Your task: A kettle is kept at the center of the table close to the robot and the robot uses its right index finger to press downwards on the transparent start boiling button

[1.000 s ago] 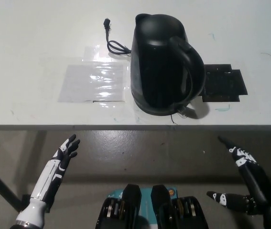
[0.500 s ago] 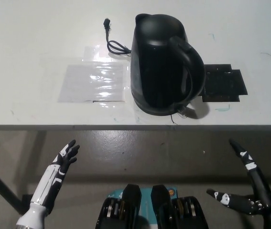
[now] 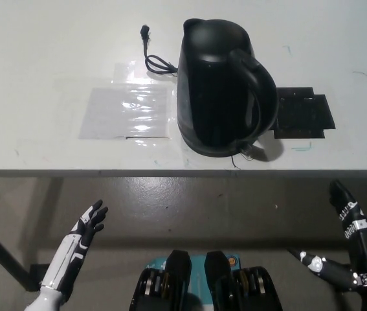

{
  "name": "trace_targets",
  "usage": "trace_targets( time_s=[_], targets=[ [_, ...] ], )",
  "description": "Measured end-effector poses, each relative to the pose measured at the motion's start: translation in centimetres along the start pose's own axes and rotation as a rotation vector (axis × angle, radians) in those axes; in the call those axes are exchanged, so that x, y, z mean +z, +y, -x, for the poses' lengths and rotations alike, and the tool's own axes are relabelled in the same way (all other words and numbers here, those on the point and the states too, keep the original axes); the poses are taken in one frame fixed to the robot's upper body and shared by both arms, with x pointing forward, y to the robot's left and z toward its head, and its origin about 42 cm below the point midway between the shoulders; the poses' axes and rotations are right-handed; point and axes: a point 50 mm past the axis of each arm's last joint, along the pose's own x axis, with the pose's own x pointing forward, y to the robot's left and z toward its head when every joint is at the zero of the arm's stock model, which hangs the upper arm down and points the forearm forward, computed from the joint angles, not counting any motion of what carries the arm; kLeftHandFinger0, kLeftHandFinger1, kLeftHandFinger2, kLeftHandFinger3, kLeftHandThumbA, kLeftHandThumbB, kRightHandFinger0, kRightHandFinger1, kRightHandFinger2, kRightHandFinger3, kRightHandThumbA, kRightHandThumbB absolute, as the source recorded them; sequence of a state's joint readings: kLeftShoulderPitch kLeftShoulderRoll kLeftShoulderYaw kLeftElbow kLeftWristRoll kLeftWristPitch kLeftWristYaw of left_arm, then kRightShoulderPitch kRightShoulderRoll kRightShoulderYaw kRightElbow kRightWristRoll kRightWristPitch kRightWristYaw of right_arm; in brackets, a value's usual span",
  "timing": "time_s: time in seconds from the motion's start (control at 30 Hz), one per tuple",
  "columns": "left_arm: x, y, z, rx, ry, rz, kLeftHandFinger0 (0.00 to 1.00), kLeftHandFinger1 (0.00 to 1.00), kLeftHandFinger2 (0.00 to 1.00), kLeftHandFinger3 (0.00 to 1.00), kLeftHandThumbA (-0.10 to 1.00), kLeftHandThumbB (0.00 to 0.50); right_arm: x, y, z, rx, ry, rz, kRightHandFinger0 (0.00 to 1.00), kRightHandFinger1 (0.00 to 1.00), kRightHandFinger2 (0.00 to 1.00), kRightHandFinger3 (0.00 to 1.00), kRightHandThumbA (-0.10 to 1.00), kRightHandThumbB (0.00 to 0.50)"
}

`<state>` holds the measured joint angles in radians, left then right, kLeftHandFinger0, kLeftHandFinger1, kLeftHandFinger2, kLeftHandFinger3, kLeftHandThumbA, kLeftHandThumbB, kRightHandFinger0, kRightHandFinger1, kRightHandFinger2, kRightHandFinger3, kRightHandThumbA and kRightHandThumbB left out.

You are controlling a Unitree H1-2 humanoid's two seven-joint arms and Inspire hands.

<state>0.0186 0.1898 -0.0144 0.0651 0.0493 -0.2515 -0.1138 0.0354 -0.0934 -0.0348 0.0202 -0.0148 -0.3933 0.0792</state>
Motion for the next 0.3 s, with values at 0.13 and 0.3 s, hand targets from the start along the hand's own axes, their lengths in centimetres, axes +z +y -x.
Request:
trace_targets(
  time_s=[0.13, 0.3],
  targets=[
    [-0.01, -0.07, 0.04, -0.002, 0.000, 0.000, 1.00, 1.00, 1.00, 1.00, 1.00, 0.312, 0.00, 0.18, 0.14, -0.006, -0.002, -0.020, 1.00, 1.00, 1.00, 1.00, 1.00, 0.279],
    [0.00, -0.08, 0.03, -0.003, 0.000, 0.001, 1.00, 1.00, 1.00, 1.00, 1.00, 0.319, -0.09, 0.38, 0.17, -0.004, -0.003, -0.031, 1.00, 1.00, 1.00, 1.00, 1.00, 0.282]
  ],
)
